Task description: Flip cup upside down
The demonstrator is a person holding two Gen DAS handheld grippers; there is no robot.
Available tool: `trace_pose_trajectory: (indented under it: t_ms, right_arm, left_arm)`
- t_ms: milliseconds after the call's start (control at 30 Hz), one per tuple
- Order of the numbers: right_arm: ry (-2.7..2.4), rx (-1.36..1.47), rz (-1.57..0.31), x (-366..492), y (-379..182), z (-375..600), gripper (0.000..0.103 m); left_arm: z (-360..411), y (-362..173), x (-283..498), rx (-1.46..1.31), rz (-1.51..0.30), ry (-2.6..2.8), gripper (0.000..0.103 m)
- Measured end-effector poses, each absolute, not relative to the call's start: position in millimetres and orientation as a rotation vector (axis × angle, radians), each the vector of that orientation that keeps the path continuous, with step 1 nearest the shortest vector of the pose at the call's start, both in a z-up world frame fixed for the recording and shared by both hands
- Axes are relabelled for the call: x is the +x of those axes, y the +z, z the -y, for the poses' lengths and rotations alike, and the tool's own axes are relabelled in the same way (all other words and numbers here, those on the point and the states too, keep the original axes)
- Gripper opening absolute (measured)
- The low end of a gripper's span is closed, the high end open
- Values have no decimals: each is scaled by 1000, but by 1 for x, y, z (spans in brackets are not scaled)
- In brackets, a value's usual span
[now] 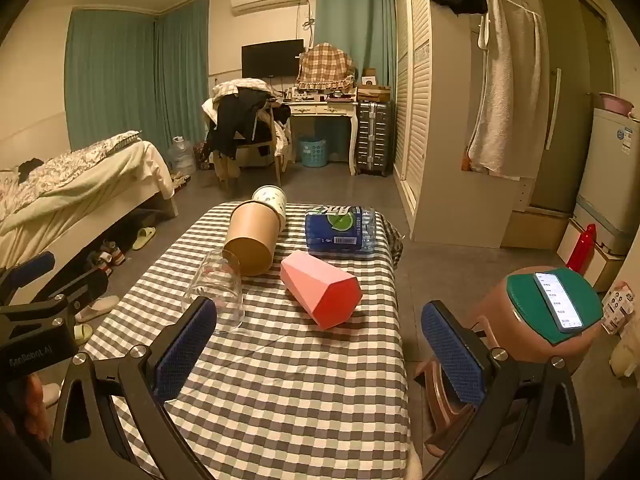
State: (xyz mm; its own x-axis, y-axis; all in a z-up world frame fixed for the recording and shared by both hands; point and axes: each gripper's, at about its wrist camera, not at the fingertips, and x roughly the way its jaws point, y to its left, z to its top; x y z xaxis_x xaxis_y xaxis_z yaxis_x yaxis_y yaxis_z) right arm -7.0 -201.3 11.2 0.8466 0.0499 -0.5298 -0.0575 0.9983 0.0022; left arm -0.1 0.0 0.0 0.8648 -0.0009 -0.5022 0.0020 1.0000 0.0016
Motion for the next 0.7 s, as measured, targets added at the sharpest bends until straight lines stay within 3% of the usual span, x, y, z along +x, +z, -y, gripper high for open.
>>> trace_pose_trajectory:
  t_ms: [700]
  right_arm:
    - [59,-10,-557,-6,11,200,103]
  left_arm:
    - [-1,-3,1,14,-525,5,103]
